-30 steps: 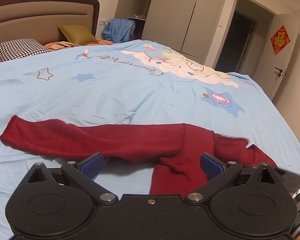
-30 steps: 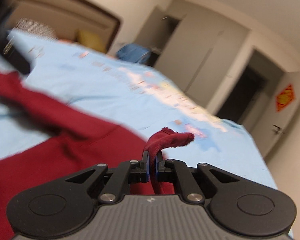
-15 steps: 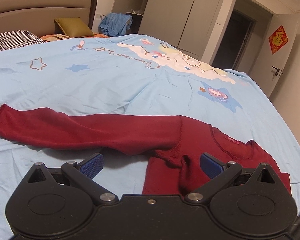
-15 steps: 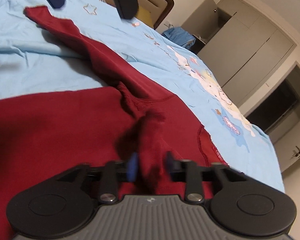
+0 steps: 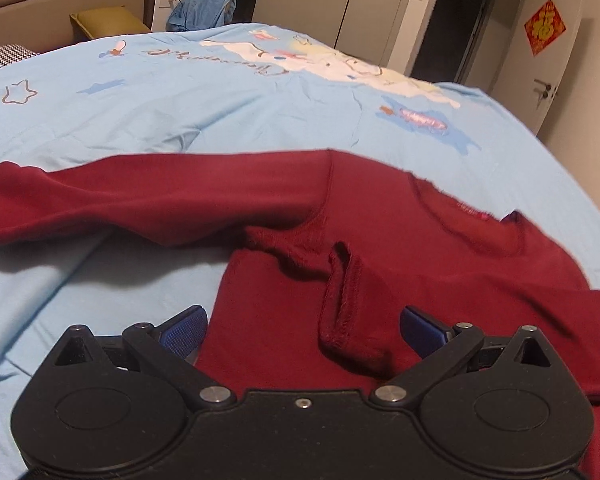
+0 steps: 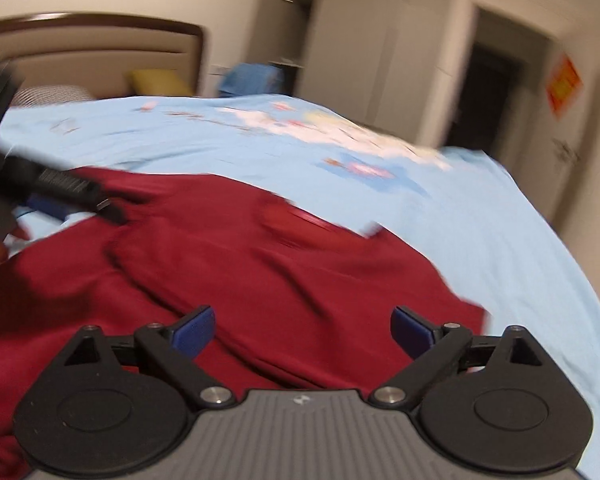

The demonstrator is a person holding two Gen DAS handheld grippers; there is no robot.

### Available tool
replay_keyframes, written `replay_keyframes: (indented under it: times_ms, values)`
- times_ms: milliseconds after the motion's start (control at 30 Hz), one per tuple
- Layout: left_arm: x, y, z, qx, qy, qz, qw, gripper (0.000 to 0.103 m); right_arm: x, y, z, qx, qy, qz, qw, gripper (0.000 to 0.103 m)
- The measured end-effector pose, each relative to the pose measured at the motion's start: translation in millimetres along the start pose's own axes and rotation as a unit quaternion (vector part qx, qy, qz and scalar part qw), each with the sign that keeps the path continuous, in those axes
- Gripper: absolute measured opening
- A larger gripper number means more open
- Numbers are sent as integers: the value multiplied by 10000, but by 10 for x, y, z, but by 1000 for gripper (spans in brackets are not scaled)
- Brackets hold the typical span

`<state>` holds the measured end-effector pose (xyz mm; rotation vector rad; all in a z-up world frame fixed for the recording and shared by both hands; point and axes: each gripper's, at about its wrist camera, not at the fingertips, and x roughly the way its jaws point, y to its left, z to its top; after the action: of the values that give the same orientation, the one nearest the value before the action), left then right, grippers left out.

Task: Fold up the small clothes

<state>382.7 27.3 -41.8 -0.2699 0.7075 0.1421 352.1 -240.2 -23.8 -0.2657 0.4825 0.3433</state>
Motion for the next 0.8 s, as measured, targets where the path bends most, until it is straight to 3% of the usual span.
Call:
replay_keyframes:
  times_ms: [133, 267, 467, 600, 633, 700, 800]
  values:
    - [95, -64, -140, 365, -129, 250, 9989, 102, 33, -580, -112, 942, 44, -116, 9955, 100]
    - [117, -146, -234, 711, -278, 419, 9962, 102, 168, -1119, -235, 1989, 48, -10, 9800, 98]
    - [145, -127, -264, 679, -342, 423, 9962, 103, 452, -1568, -390, 2986, 142, 154, 9541, 69]
    - [139, -146, -244, 717, -304, 449, 9960, 103, 667, -1670, -403, 3388, 187, 228, 9404, 24]
    - [127, -147, -239, 715, -285, 436, 9961, 103, 673, -1681, -396, 3398, 168, 231, 9401, 17]
    - [112, -149, -212, 664, -269, 359, 9968, 102, 617, -1652, -347, 3171, 88, 104, 9483, 12]
    - [108, -167, -185, 559, -279, 307, 9976, 102, 454, -1529, -218, 2573, 1, -462, 9652, 10]
